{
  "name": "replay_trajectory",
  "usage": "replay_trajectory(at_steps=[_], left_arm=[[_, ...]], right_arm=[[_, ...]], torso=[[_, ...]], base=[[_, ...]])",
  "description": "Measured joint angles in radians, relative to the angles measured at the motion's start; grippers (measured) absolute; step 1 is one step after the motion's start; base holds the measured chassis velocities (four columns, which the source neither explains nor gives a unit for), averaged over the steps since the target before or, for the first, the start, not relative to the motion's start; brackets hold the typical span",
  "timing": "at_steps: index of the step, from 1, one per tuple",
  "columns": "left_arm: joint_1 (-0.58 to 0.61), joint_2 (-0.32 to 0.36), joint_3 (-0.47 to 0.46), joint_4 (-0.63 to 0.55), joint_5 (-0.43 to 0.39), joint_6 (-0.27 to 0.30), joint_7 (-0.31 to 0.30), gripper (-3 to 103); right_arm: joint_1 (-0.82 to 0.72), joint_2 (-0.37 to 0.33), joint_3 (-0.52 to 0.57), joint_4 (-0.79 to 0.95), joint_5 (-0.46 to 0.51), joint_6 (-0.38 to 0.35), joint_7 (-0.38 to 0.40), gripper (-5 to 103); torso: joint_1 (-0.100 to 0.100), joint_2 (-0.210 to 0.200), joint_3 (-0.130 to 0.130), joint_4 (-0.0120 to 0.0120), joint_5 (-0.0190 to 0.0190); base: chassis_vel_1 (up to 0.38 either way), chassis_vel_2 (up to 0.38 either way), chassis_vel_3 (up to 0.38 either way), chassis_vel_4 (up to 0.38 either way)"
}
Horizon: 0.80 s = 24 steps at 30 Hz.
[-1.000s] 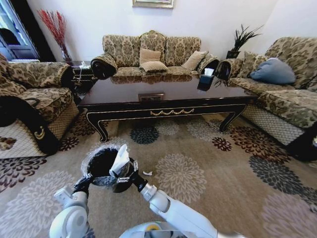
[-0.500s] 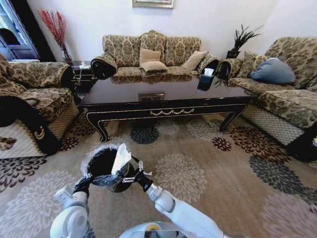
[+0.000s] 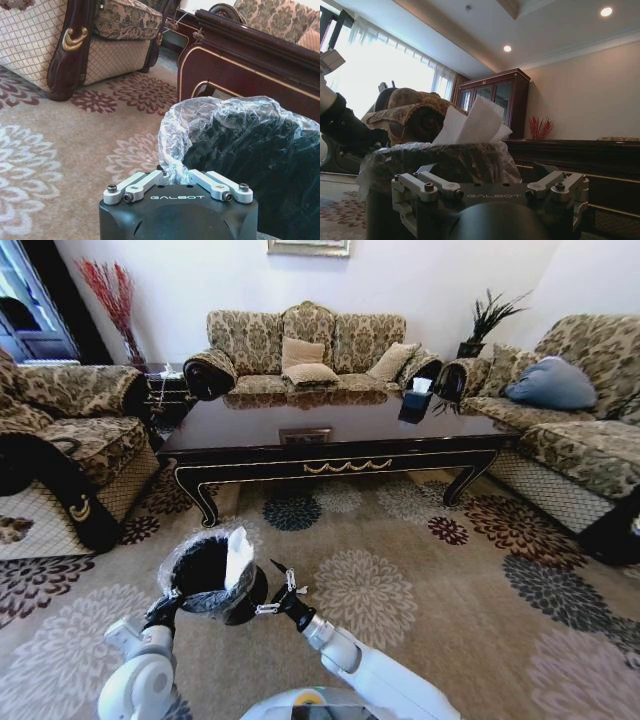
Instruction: Move to the front of the table and pick up the trash from the floor, then place it into the trash bin.
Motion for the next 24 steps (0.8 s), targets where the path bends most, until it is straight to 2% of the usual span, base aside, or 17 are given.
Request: replay_trajectory(at_steps=[5, 8, 10, 15, 19, 24], left_arm=[[-0.008, -0.015, 0.003, 0.003, -0.035, -0.016, 0.012, 3], [-0.016, -0.025, 0.004, 0.000, -0.111, -0.043, 0.028, 4], [-0.018, -0.026, 0.003, -0.001, -0.131, -0.047, 0.031, 4], [-0.028, -0.037, -0.014, 0.008, -0.317, -0.078, 0.048, 4], [-0.027, -0.044, -0.016, 0.015, -0.364, -0.084, 0.059, 4], [-0.024, -0.046, -0.015, 0.017, -0.365, -0.083, 0.060, 3]], right_arm=[[-0.002, -0.003, 0.012, -0.010, 0.002, -0.003, 0.001, 100], [0.000, 0.007, 0.031, -0.029, 0.031, -0.041, 0.008, 100], [0.000, 0.010, 0.034, -0.032, 0.035, -0.047, 0.009, 100], [0.002, 0.023, 0.050, -0.050, 0.051, -0.081, 0.026, 100], [0.002, 0.028, 0.055, -0.058, 0.051, -0.097, 0.035, 100], [0.000, 0.028, 0.062, -0.059, 0.050, -0.106, 0.043, 100]], torso=[[0.000, 0.000, 0.000, 0.0001, -0.0001], [0.000, 0.000, 0.000, 0.0001, -0.0001], [0.000, 0.000, 0.000, 0.0000, -0.0001], [0.000, 0.000, 0.000, 0.0001, 0.0000], [0.000, 0.000, 0.000, 0.0000, 0.0000], [0.000, 0.000, 0.000, 0.0001, -0.0001]], base=[[0.000, 0.000, 0.000, 0.000], [0.000, 0.000, 0.000, 0.000], [0.000, 0.000, 0.000, 0.000], [0.000, 0.000, 0.000, 0.000], [0.000, 0.000, 0.000, 0.000], [0.000, 0.000, 0.000, 0.000]])
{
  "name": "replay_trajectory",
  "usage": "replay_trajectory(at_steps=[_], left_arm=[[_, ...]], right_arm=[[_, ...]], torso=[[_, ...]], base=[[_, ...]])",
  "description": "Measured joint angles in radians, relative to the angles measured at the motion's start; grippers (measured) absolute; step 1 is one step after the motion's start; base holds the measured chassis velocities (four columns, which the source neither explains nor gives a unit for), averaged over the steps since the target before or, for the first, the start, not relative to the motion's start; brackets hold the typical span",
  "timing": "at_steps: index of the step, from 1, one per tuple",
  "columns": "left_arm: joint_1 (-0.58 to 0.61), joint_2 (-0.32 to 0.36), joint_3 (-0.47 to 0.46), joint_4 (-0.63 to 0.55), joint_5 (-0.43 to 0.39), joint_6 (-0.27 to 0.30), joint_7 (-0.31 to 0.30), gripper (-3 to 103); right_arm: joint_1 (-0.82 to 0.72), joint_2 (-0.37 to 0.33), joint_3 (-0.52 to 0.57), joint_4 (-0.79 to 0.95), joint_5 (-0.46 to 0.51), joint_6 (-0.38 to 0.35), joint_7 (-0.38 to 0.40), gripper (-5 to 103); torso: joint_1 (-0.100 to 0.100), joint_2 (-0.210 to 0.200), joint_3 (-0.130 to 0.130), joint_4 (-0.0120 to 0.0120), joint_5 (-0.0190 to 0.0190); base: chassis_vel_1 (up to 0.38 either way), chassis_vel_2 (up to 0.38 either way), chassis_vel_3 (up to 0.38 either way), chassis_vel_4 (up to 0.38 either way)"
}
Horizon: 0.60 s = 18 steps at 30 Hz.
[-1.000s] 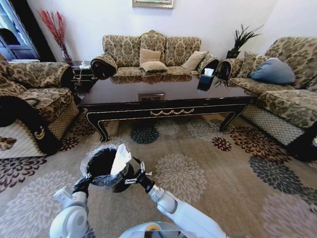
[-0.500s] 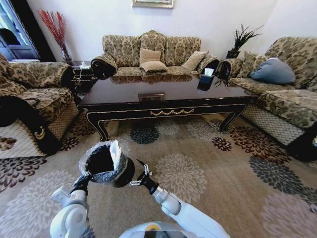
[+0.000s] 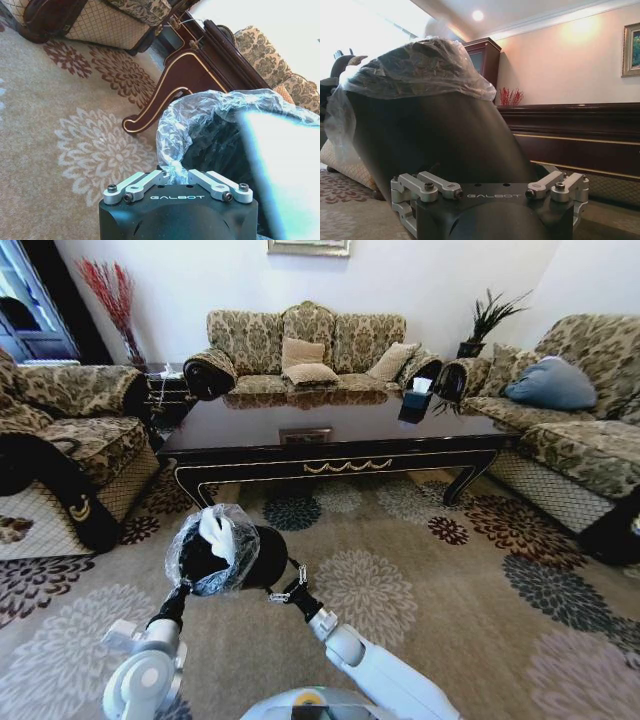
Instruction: Move to the front of the table and pick up the trash from the floor, then place it into the trash bin.
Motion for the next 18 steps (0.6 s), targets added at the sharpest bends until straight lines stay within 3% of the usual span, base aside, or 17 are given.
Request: replay_trajectory(at_steps=[9, 12, 14, 15, 18], left_arm=[[0.007, 0.007, -0.005, -0.019, 0.036, 0.003, 0.000, 3], [0.008, 0.015, -0.025, -0.038, 0.068, 0.000, -0.007, 3], [-0.004, 0.031, -0.061, -0.066, 0.094, -0.023, -0.018, 4], [-0.004, 0.031, -0.061, -0.066, 0.094, -0.023, -0.018, 4], [-0.010, 0.047, -0.095, -0.095, 0.059, -0.032, -0.022, 4]], right_arm=[[-0.004, 0.002, 0.017, -0.002, 0.001, -0.012, 0.007, 100], [-0.004, 0.014, 0.021, -0.002, 0.037, -0.059, 0.028, 100], [-0.001, 0.031, 0.023, -0.003, 0.097, -0.159, 0.078, 100], [-0.001, 0.031, 0.023, -0.003, 0.097, -0.159, 0.078, 100], [0.006, 0.048, 0.024, -0.016, 0.127, -0.247, 0.134, 100]], torso=[[0.000, 0.000, 0.000, -0.0001, 0.0000], [0.000, 0.000, 0.000, 0.0000, -0.0003], [0.000, 0.000, 0.000, 0.0000, -0.0002], [0.000, 0.000, 0.000, 0.0000, -0.0002], [0.000, 0.000, 0.000, 0.0000, -0.0001]], base=[[0.000, 0.000, 0.000, 0.000], [0.000, 0.000, 0.000, 0.000], [0.000, 0.000, 0.000, 0.000], [0.000, 0.000, 0.000, 0.000], [0.000, 0.000, 0.000, 0.000]])
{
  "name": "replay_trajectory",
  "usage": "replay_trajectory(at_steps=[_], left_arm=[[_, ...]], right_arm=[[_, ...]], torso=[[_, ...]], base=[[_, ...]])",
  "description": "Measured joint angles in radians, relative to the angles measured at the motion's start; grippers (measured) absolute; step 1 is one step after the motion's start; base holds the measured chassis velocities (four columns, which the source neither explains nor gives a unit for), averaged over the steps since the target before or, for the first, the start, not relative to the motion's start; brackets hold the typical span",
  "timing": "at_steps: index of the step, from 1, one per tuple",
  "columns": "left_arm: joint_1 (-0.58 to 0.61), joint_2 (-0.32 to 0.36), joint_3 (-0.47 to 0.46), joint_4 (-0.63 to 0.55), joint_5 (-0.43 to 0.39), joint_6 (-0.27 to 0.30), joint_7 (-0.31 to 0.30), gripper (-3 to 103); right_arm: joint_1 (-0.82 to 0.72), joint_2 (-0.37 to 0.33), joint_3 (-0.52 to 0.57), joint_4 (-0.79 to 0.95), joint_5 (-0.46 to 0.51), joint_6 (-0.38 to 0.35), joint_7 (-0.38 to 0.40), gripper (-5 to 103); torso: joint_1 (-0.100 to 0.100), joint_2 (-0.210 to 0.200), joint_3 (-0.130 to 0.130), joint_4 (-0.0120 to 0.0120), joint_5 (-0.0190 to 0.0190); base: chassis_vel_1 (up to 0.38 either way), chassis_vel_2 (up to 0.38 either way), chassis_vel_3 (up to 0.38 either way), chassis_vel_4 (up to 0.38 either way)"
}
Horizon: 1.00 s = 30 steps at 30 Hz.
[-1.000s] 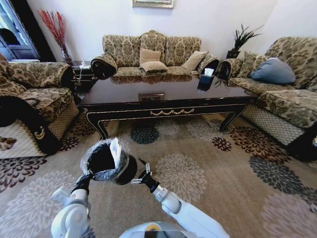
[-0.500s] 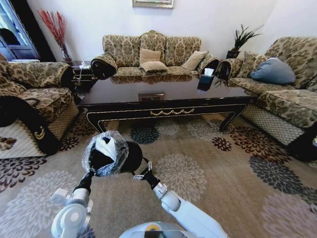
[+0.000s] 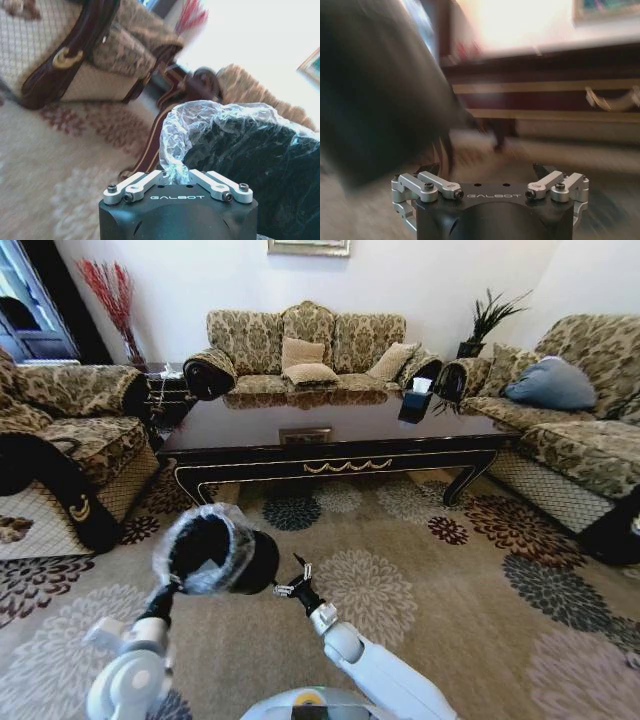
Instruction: Move to the front of the table and pick up the trash from the floor, then place it into the trash bin.
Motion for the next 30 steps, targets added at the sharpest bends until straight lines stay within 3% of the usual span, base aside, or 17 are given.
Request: replay_trajectory(at_steps=[1, 2, 4, 9, 15, 22, 30], left_arm=[[-0.004, 0.014, -0.041, -0.032, -0.056, 0.000, -0.002, 4], [-0.004, 0.014, -0.041, -0.032, -0.056, 0.000, -0.002, 4], [-0.007, 0.026, -0.074, -0.048, -0.074, 0.003, -0.015, 3], [0.001, 0.044, -0.112, -0.049, -0.071, 0.021, -0.034, 4], [0.016, 0.042, -0.123, -0.055, -0.066, 0.029, -0.037, 4], [0.029, 0.042, -0.135, -0.072, -0.065, 0.031, -0.037, 4], [0.043, 0.037, -0.139, -0.080, -0.056, 0.032, -0.038, 4]], right_arm=[[0.008, 0.016, 0.000, -0.024, 0.044, -0.082, 0.042, 100], [0.008, 0.016, 0.000, -0.024, 0.044, -0.082, 0.042, 100], [0.019, 0.031, -0.008, -0.055, 0.107, -0.178, 0.101, 100], [0.030, 0.054, -0.047, -0.103, 0.192, -0.284, 0.171, 100], [0.034, 0.079, -0.087, -0.139, 0.230, -0.358, 0.237, 100], [0.041, 0.120, -0.089, -0.239, 0.233, -0.348, 0.251, 100], [0.070, 0.146, -0.044, -0.371, 0.177, -0.283, 0.194, 100]], torso=[[0.000, 0.000, 0.000, -0.0001, 0.0002], [0.000, 0.000, 0.000, -0.0001, 0.0002], [0.000, 0.000, 0.000, -0.0002, 0.0001], [0.000, 0.000, 0.000, 0.0000, -0.0002], [0.000, 0.000, 0.000, 0.0000, 0.0000], [0.000, 0.000, 0.000, 0.0000, 0.0002], [0.000, 0.000, 0.000, 0.0000, 0.0001]], base=[[0.000, 0.000, 0.000, 0.000], [0.000, 0.000, 0.000, 0.000], [0.000, 0.000, 0.000, 0.000], [0.000, 0.000, 0.000, 0.000], [0.000, 0.000, 0.000, 0.000], [0.000, 0.000, 0.000, 0.000], [0.000, 0.000, 0.000, 0.000]])
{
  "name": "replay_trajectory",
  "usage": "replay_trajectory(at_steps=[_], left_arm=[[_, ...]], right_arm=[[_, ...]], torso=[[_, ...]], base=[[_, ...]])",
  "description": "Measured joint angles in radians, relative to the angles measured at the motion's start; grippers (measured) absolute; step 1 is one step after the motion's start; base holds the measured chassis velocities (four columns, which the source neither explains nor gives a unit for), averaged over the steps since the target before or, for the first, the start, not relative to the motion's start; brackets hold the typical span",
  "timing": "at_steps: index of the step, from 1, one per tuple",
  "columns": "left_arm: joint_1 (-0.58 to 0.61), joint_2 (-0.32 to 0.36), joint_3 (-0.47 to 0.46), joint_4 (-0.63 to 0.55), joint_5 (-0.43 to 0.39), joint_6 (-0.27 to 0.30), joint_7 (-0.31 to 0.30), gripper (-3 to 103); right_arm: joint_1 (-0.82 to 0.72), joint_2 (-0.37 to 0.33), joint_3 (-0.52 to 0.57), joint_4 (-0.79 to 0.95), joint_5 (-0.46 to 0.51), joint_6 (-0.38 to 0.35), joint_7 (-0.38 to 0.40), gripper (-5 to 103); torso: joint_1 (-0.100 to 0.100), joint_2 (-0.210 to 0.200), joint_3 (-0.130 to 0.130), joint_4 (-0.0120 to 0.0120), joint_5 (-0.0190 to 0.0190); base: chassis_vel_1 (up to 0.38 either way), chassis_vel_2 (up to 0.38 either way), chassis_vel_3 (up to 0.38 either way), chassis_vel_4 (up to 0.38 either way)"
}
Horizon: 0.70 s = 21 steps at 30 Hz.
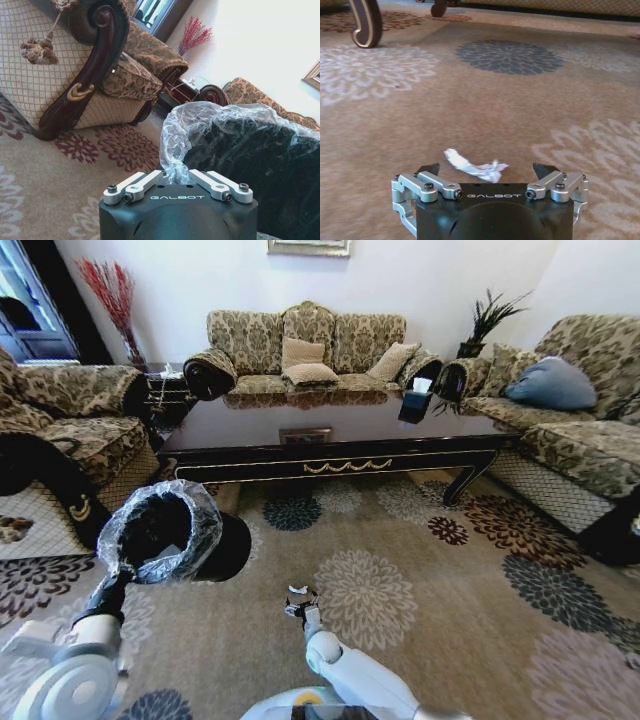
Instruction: Move to the front of the table and pick up the trash from the floor, then place it into the trash bin.
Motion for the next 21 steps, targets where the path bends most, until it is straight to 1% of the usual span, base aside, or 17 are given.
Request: replay_trajectory(at_steps=[5, 10, 14, 21], left_arm=[[0.001, -0.003, 0.013, -0.010, 0.017, 0.004, -0.003, 4], [0.001, -0.017, 0.027, -0.012, 0.040, 0.005, -0.004, 4], [0.003, -0.024, 0.030, -0.016, 0.050, 0.006, -0.004, 4], [0.011, -0.026, 0.022, -0.025, 0.050, 0.006, -0.004, 4]], right_arm=[[0.025, 0.018, 0.027, -0.084, -0.010, 0.024, -0.058, 100], [0.037, 0.027, 0.030, -0.105, 0.009, 0.027, -0.092, 100], [0.050, 0.039, 0.029, -0.137, -0.004, 0.041, -0.122, 100], [0.081, 0.064, 0.032, -0.204, -0.026, 0.058, -0.146, 100]], torso=[[0.000, 0.000, 0.000, 0.0000, 0.0001], [0.000, 0.000, 0.000, -0.0001, 0.0000], [0.000, 0.000, 0.000, 0.0000, 0.0001], [0.000, 0.000, 0.000, 0.0000, 0.0001]], base=[[0.000, 0.000, 0.000, 0.000], [0.000, 0.000, 0.000, 0.000], [0.000, 0.000, 0.000, 0.000], [0.000, 0.000, 0.000, 0.000]])
